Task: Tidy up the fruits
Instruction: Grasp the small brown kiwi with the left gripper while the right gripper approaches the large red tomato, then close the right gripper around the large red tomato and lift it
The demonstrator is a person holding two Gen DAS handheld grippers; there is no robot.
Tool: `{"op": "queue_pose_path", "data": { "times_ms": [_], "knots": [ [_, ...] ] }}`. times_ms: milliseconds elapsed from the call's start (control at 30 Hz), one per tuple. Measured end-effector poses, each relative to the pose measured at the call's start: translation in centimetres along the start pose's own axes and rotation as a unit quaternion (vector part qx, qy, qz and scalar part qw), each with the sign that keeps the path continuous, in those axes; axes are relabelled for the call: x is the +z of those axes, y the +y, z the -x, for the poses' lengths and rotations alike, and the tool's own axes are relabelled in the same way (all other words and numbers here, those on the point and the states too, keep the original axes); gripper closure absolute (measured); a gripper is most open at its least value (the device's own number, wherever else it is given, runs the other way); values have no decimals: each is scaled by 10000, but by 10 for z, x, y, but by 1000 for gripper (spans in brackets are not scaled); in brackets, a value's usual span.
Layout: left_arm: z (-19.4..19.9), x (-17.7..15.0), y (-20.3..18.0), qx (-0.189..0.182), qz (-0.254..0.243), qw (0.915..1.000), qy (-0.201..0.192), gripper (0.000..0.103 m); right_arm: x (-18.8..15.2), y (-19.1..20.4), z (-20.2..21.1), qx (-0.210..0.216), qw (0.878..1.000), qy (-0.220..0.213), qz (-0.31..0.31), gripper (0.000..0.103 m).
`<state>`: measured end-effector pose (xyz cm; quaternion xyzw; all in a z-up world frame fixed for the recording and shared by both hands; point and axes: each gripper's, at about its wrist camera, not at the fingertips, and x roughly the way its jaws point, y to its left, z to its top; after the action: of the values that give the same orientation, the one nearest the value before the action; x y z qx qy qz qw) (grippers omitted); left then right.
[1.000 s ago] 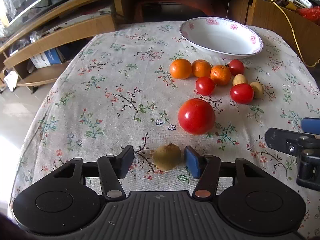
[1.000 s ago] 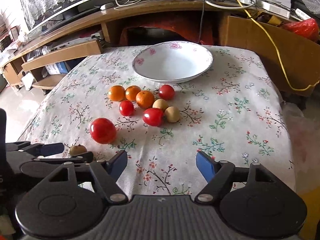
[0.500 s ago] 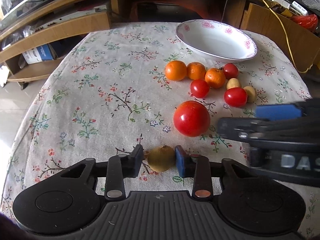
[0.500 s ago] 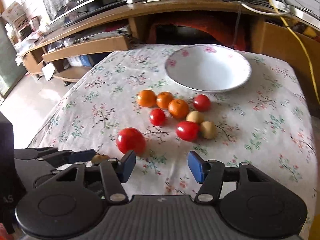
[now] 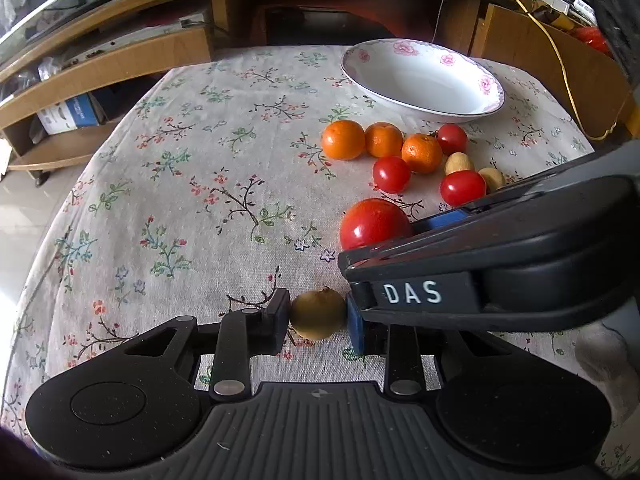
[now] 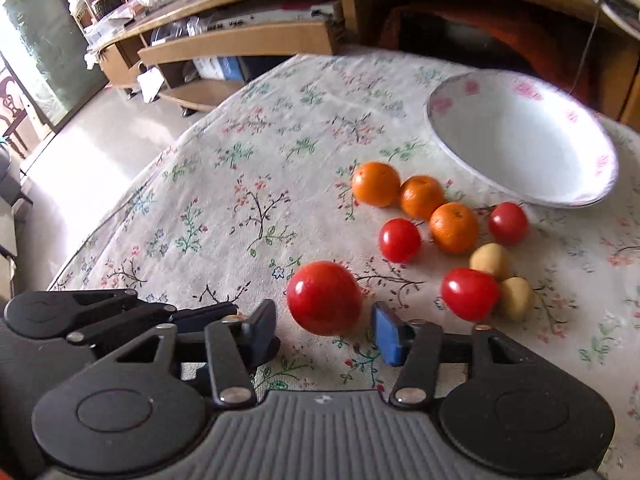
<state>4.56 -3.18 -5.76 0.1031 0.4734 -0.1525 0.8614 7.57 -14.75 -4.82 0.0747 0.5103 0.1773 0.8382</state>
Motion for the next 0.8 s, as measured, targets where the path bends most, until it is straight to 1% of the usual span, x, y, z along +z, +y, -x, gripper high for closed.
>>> {"op": "queue_pose_path", "data": {
  "times_ms": [67,233,433,533,567,633,700,800],
  "knots": [
    [0,0,0,10,-16,10000,-5,63,0,-1,-4,6,10000,58,2,60],
    [-1,2,1,18,6,10000,29,63,0,-1,-3,-14,10000,93,-15,61],
    [1,0,0,32,-32,10000,31,65,-5,-19,15,-26,9995,4,-315,62],
    [2,-2,-2,86,-77,9999,44,65,-5,-25,27,70,9989,-120,-449,69],
    [2,-2,-3,105,-83,9999,44,65,-6,-26,30,103,9988,-149,-458,72],
    [2,-2,-4,128,-91,9999,66,65,-7,-25,32,47,9990,-162,-413,76],
    [4,-3,-5,130,-129,9998,103,65,-10,-26,29,-22,9992,-65,-401,82],
    [5,-5,-5,132,-157,9997,131,64,-13,-28,25,-28,9991,22,-429,82]
  ]
}}
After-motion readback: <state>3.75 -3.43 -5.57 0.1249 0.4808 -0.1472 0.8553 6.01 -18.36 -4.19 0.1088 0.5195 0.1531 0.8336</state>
